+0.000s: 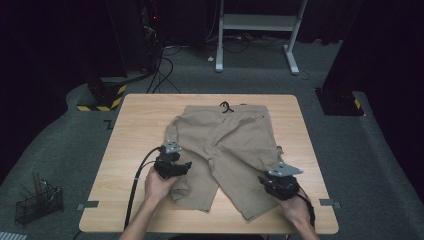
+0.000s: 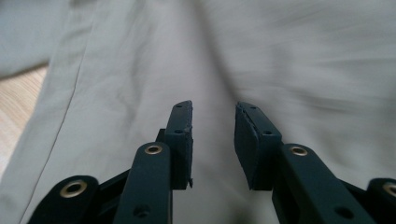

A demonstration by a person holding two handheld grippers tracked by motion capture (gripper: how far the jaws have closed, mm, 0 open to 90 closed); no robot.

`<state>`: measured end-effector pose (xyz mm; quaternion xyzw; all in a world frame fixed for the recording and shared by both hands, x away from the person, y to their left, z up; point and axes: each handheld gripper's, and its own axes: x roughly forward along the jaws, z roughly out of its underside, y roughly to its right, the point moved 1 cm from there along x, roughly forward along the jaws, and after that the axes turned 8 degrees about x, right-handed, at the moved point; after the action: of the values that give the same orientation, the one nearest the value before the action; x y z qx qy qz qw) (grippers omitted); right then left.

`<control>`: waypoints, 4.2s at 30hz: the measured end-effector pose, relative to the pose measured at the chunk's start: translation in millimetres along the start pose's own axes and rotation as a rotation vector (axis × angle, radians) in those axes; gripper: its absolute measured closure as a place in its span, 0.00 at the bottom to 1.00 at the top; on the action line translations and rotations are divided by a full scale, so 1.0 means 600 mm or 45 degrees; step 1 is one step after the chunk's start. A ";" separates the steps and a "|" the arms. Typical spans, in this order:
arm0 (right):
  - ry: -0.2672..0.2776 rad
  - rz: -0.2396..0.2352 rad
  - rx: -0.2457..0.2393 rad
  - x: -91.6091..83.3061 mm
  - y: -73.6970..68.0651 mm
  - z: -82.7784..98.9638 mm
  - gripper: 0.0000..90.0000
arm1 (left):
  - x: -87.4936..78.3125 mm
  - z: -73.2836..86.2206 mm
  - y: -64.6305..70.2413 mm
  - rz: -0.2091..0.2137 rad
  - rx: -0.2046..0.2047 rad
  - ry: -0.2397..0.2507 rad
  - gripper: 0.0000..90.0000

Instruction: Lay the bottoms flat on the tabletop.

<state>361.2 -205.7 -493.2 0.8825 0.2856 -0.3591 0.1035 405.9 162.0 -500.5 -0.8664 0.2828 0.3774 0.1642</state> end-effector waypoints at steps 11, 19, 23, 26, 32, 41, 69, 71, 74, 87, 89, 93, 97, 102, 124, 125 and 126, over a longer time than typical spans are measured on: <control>-0.158 -0.135 -0.051 0.044 -0.020 0.012 0.99 | -0.034 0.063 -0.015 -0.003 0.130 -0.157 0.94; -0.170 -0.188 -0.053 0.021 -0.029 0.018 0.88 | -0.095 0.107 -0.068 -0.018 -0.039 -0.110 0.79; 0.048 -0.106 0.012 0.007 -0.018 -0.023 0.73 | -0.100 0.098 -0.083 -0.161 -0.114 -0.054 0.54; 0.119 0.073 0.018 0.022 0.003 -0.057 0.68 | -0.094 0.087 -0.100 -0.235 -0.155 -0.063 0.47; 0.012 0.119 0.077 0.066 0.033 -0.054 0.66 | -0.076 0.098 -0.116 -0.168 -0.129 -0.249 0.55; -0.083 0.106 0.062 0.086 0.056 -0.025 0.94 | -0.100 0.114 -0.152 -0.183 -0.128 -0.264 0.97; -0.109 0.158 0.044 0.074 0.075 -0.017 0.99 | -0.199 0.142 -0.138 -0.230 -0.228 -0.208 0.99; -0.111 0.154 0.044 0.075 0.074 -0.018 0.99 | -0.180 0.149 -0.139 -0.156 -0.233 -0.323 0.98; -0.135 0.150 0.037 0.074 0.077 -0.022 0.99 | -0.158 0.152 -0.137 -0.153 -0.238 -0.307 0.87; -0.082 0.180 0.266 0.034 0.135 -0.012 0.66 | -0.049 0.015 -0.074 -0.105 -0.072 0.107 0.48; -0.132 0.176 0.264 0.036 0.142 -0.006 0.78 | -0.024 0.012 -0.068 -0.091 -0.073 0.101 0.48; -0.175 0.151 0.241 0.045 0.162 -0.005 1.00 | 0.012 0.022 -0.058 -0.083 -0.093 0.094 0.48; -0.150 0.270 0.184 0.043 0.180 -0.021 1.00 | 0.028 0.042 -0.057 -0.109 -0.102 0.093 0.48; -0.179 0.357 0.261 0.047 0.212 -0.019 0.88 | 0.029 0.049 -0.050 -0.142 -0.091 0.127 0.45; -0.121 0.141 0.099 0.027 0.038 0.022 0.67 | 0.025 0.056 -0.031 -0.181 -0.118 0.141 0.41; -0.119 0.142 0.129 0.033 0.052 0.021 0.67 | 0.024 0.056 -0.029 -0.182 -0.123 0.143 0.41; -0.104 0.132 0.162 0.038 0.068 0.018 0.67 | 0.024 0.056 -0.025 -0.179 -0.116 0.139 0.40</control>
<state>391.4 -233.4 -517.6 0.8855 0.2118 -0.4063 0.0773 404.2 185.4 -532.5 -0.9099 0.2125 0.3297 0.1348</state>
